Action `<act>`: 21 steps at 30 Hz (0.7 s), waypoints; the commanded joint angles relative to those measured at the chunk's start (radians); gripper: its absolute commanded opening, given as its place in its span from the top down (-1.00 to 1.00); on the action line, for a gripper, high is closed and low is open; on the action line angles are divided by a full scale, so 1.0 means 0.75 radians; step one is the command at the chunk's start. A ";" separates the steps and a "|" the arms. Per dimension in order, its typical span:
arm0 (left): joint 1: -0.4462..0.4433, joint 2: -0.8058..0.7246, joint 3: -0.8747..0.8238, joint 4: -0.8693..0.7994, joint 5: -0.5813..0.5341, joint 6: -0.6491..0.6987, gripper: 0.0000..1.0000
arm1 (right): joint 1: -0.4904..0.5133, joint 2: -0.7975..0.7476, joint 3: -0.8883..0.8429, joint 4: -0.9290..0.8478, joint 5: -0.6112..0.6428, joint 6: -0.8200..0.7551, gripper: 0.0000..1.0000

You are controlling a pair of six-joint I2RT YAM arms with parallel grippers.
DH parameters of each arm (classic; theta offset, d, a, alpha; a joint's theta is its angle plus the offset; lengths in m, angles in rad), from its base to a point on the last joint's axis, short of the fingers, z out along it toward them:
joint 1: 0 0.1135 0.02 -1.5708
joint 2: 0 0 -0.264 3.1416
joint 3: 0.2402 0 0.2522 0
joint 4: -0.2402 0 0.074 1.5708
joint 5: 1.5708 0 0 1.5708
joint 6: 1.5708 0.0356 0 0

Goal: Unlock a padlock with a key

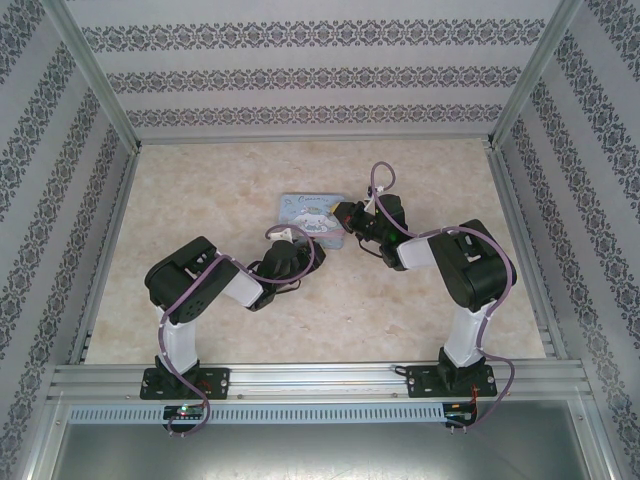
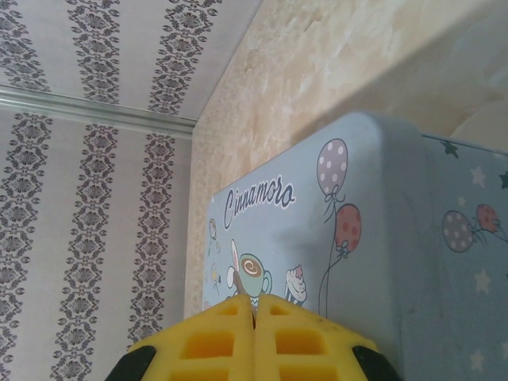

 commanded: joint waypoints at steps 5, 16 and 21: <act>-0.021 0.001 -0.006 -0.009 -0.092 -0.047 0.34 | -0.020 0.049 -0.039 -0.039 -0.021 0.006 1.00; -0.024 0.009 -0.028 0.053 -0.156 -0.091 0.42 | -0.026 0.053 -0.052 -0.028 -0.032 0.008 1.00; -0.028 0.012 -0.022 0.052 -0.160 -0.089 0.43 | -0.028 0.053 -0.057 -0.024 -0.039 0.009 1.00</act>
